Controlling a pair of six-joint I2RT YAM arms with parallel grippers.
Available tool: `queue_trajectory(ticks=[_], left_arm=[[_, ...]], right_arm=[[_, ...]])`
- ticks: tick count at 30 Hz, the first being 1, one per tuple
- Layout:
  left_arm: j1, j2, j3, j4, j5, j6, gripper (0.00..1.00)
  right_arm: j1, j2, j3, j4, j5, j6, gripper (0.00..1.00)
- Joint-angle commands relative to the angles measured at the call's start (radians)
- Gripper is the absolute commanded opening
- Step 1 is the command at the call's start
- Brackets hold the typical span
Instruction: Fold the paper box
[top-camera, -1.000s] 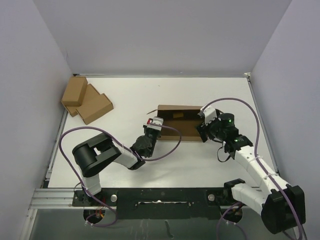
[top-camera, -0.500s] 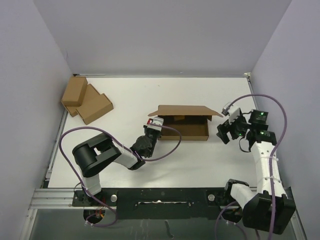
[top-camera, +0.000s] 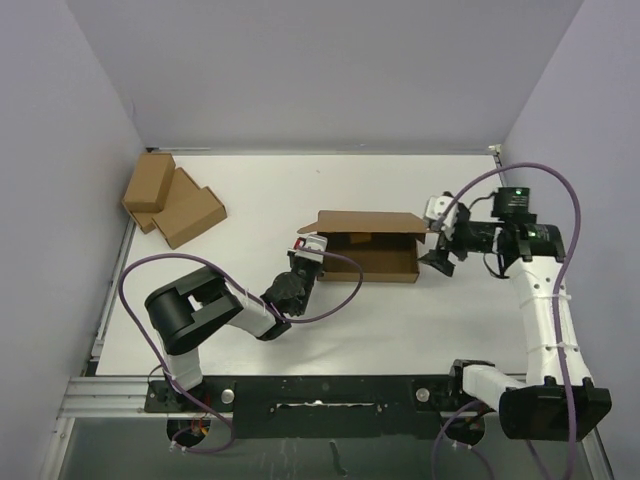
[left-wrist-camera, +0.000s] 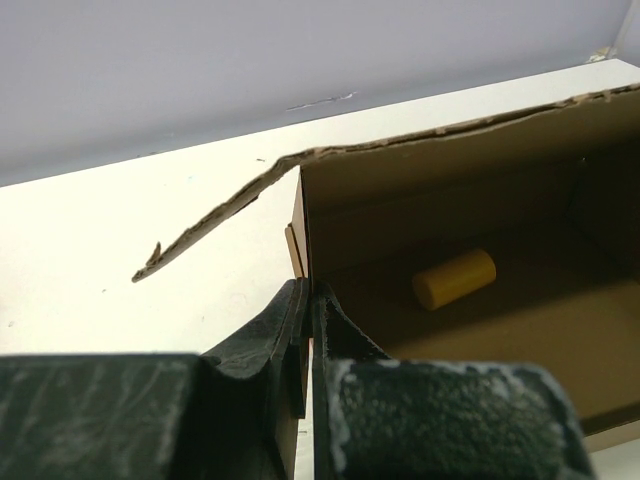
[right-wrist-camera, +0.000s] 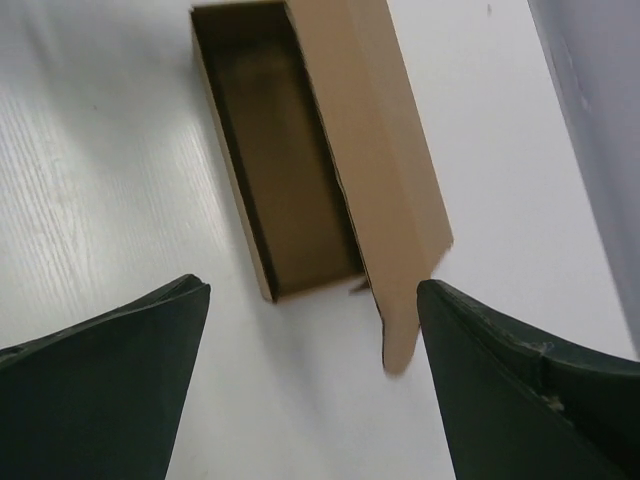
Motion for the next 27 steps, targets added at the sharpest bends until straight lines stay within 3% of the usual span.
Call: queue_trajectory(ticks=[1, 3, 5, 14, 17, 22, 27], left_arm=[[-0.009, -0.015, 0.004, 0.043, 0.001, -0.016, 0.00], [-0.009, -0.015, 0.005, 0.042, 0.001, -0.016, 0.00], [-0.009, -0.014, 0.007, 0.042, 0.001, -0.017, 0.00], [-0.009, -0.018, 0.006, 0.045, -0.004, -0.021, 0.00], [-0.009, -0.019, 0.006, 0.043, -0.003, -0.028, 0.00], [-0.011, -0.036, 0.000, 0.029, -0.001, -0.036, 0.00], [-0.018, -0.076, -0.007, 0.003, 0.017, -0.043, 0.00]], right_arm=[[0.317, 0.014, 0.052, 0.164, 0.240, 0.123, 0.88], [0.480, 0.047, 0.056, 0.205, 0.383, 0.119, 0.88], [0.550, 0.088, 0.061, 0.229, 0.483, 0.107, 0.86], [0.610, 0.159, 0.048, 0.343, 0.663, 0.056, 0.64], [0.619, 0.159, 0.021, 0.376, 0.682, 0.039, 0.51], [0.626, 0.152, -0.027, 0.434, 0.712, 0.025, 0.21], [0.625, 0.126, -0.059, 0.454, 0.706, 0.010, 0.06]])
